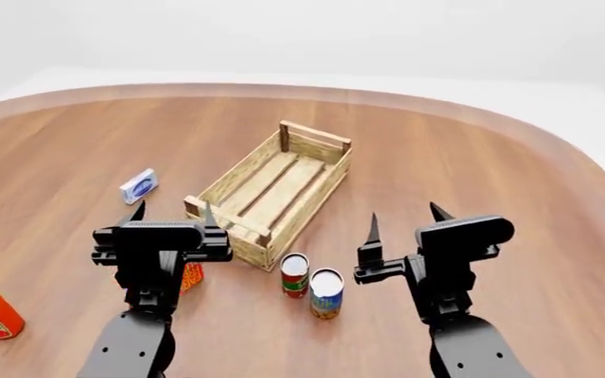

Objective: Pick up the ketchup, and put it in the wooden tray.

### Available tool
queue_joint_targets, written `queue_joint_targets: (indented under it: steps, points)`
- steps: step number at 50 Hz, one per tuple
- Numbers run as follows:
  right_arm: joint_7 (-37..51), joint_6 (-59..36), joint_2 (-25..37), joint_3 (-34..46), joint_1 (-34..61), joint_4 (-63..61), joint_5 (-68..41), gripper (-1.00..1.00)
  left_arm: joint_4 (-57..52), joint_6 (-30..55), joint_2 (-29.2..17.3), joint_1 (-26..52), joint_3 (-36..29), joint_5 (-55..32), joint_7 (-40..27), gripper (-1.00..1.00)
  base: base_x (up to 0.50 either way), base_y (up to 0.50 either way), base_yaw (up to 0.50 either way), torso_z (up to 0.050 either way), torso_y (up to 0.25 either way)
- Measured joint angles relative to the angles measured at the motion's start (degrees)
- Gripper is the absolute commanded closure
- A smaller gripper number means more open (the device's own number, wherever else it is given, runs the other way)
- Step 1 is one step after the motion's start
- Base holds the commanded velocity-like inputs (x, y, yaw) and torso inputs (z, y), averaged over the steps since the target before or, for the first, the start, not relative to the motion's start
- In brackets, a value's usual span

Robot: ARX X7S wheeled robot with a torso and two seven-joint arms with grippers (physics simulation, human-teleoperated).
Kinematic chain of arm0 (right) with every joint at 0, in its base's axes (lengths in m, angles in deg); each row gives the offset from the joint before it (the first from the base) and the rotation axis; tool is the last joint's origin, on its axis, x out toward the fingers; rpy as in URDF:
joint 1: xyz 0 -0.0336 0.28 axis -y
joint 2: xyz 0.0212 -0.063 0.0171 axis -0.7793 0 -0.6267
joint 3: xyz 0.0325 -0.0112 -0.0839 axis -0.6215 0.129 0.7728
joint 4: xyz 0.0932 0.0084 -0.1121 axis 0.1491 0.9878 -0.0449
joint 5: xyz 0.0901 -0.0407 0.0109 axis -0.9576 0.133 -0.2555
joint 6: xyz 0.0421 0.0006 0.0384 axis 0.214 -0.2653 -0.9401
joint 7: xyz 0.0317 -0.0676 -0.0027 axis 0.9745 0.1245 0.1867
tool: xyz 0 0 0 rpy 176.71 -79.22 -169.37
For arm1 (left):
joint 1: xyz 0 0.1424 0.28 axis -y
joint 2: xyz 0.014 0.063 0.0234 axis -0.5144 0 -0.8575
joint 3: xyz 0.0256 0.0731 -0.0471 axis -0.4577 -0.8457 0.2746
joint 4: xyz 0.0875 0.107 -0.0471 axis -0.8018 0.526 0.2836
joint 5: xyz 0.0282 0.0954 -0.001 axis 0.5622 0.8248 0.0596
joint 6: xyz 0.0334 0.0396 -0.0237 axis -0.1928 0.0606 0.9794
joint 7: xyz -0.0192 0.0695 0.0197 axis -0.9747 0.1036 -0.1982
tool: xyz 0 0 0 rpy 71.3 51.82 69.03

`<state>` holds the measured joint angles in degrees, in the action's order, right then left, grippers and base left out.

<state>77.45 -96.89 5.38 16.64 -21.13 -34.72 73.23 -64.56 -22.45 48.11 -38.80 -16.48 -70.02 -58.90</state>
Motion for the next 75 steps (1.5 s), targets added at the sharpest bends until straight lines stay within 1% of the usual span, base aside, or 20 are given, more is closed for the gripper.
queue_joint_targets:
  steps: [17,27,52,68,75]
  points:
    - [0.29,-0.78,0.41,1.05,1.03,0.01,0.24,-1.0,-0.07,0.11,-0.49,0.29,-0.01,-0.68,-0.74,-1.0,0.08,0.01,0.5,0.0,0.0]
    - [1.09,-1.59,0.52,2.02,1.82,0.4,1.22,-1.0,0.2,0.18,-0.69,0.8,-0.14,-0.87,-1.23,-1.0,0.01,0.0,0.0,0.0,0.0]
    - [1.28,-2.87,1.08,3.11,2.06,-0.22,0.95,-1.0,0.67,0.08,-1.2,1.64,-0.35,-1.33,-2.46,-1.0,0.46,0.2,0.0,0.0,0.0]
    - [2.07,-2.47,1.19,3.13,1.9,0.01,0.79,-1.0,0.54,-0.48,-1.68,1.49,-0.37,-2.12,-2.59,-1.0,0.0,0.0,0.0,0.0,0.001]
    - [2.4,-2.68,1.4,3.1,1.6,-0.42,0.68,-1.0,-1.41,0.13,-2.72,0.72,0.2,-2.53,-2.94,-1.0,0.0,0.0,0.0,0.0,0.0]
